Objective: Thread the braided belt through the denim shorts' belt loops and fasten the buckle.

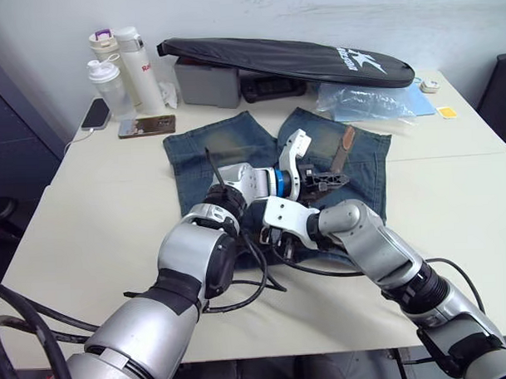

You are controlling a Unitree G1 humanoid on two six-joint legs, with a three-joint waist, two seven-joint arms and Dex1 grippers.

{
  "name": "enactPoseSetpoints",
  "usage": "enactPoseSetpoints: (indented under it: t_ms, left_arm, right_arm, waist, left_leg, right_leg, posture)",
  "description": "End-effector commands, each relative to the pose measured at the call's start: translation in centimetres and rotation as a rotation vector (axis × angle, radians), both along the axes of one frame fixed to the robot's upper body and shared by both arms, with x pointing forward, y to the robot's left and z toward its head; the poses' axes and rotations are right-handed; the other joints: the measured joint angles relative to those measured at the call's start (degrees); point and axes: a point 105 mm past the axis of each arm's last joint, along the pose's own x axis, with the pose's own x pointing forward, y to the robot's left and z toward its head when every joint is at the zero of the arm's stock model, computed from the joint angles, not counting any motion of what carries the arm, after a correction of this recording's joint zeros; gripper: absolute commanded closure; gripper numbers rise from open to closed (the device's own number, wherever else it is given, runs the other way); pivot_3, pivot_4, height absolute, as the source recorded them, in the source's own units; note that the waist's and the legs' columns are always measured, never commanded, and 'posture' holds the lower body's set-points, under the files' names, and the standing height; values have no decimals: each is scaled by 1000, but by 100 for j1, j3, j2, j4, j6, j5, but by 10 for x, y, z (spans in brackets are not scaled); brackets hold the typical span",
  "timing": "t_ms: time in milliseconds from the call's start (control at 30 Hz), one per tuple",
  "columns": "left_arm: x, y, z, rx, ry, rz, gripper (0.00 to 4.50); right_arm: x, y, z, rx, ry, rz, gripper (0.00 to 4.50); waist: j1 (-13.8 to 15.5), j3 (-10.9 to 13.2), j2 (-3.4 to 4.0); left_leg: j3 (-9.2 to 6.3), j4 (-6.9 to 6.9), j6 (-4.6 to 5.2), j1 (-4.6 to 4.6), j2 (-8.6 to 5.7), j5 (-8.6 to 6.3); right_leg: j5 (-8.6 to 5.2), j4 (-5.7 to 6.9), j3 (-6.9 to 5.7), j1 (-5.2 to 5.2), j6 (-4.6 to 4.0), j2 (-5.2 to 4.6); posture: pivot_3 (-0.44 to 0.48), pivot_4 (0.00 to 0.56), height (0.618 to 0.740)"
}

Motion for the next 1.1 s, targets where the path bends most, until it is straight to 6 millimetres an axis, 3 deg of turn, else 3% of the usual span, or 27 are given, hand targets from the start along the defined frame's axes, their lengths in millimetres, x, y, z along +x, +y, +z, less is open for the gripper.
enactPoseSetpoints:
  t_ms: [33,233,533,900,1100]
  left_arm:
    - [6,5,65,-185,-105,-10,4500]
    - [20,44,65,-209,-55,78,4500]
    - [11,64,54,-197,-15,72,4500]
    - [2,61,38,-163,3,69,4500]
    - [-13,37,32,-136,9,-24,4500]
  right_arm:
    - [-23,3,-53,-3,260,1,4475]
    - [-21,0,-32,160,280,-30,4475]
    - [-14,-26,7,289,207,-142,4475]
    - [-16,-39,45,354,141,-213,4475]
    - [-24,-40,67,379,98,-199,4475]
  waist:
    - [-28,1,3]
    - [-18,6,22]
    - [0,12,35]
    - [-9,15,37]
    - [-2,16,36]
  left_leg:
    - [2,0,-5,0,5,4]
    - [1,-5,-14,1,12,9]
    - [-1,2,-11,-53,8,12]
    - [2,-3,-14,-53,14,16]
    - [3,-1,-13,-54,11,17]
  right_leg:
    - [0,7,-8,-5,0,2]
    - [0,13,-16,-10,0,6]
    - [2,37,-19,-57,-3,2]
    - [2,40,-18,-63,-4,9]
    - [2,38,-17,-63,-4,8]
  posture:
    - [0,150,740]
    - [0,150,740]
    - [0,150,740]
    - [0,150,740]
    - [0,150,740]
